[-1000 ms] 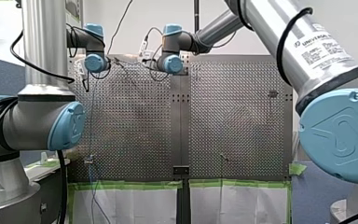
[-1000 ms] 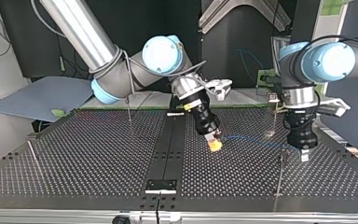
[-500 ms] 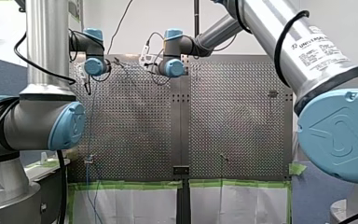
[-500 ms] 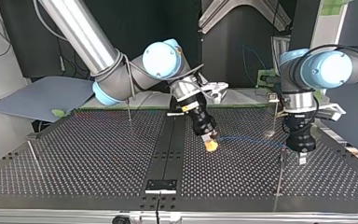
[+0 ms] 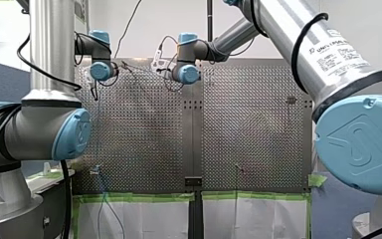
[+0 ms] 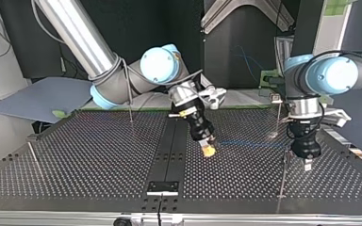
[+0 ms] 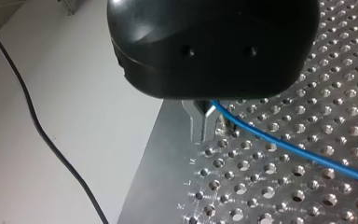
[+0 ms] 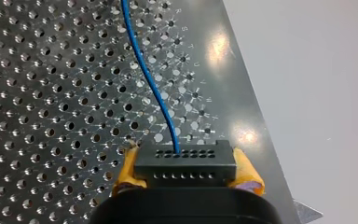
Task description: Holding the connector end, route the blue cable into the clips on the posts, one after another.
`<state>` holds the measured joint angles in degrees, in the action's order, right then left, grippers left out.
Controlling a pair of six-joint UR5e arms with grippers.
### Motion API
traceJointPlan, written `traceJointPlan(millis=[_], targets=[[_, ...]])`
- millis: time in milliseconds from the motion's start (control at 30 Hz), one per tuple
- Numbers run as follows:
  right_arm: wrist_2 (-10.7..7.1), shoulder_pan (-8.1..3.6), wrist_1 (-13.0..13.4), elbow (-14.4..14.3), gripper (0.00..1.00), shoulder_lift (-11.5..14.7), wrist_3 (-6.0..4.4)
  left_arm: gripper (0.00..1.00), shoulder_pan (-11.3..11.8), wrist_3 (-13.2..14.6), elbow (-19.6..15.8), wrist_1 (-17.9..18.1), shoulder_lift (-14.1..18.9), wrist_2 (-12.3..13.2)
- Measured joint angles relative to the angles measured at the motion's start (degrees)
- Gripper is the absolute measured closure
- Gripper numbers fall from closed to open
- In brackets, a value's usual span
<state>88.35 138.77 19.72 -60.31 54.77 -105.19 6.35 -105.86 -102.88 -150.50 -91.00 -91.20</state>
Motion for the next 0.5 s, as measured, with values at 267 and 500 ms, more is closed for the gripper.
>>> traceJointPlan(millis=[267,500], targets=[[-0.73,-0.69,1.3,0.2,1.0,-0.4,-0.01,1.0,0.1,-0.5,1.9,-0.1,-1.4,0.0],[-1.21,-1.1,1.6,1.4,1.0,-1.9,0.04,1.0,0.6,-0.8,2.8,-0.1,-3.3,0.1]])
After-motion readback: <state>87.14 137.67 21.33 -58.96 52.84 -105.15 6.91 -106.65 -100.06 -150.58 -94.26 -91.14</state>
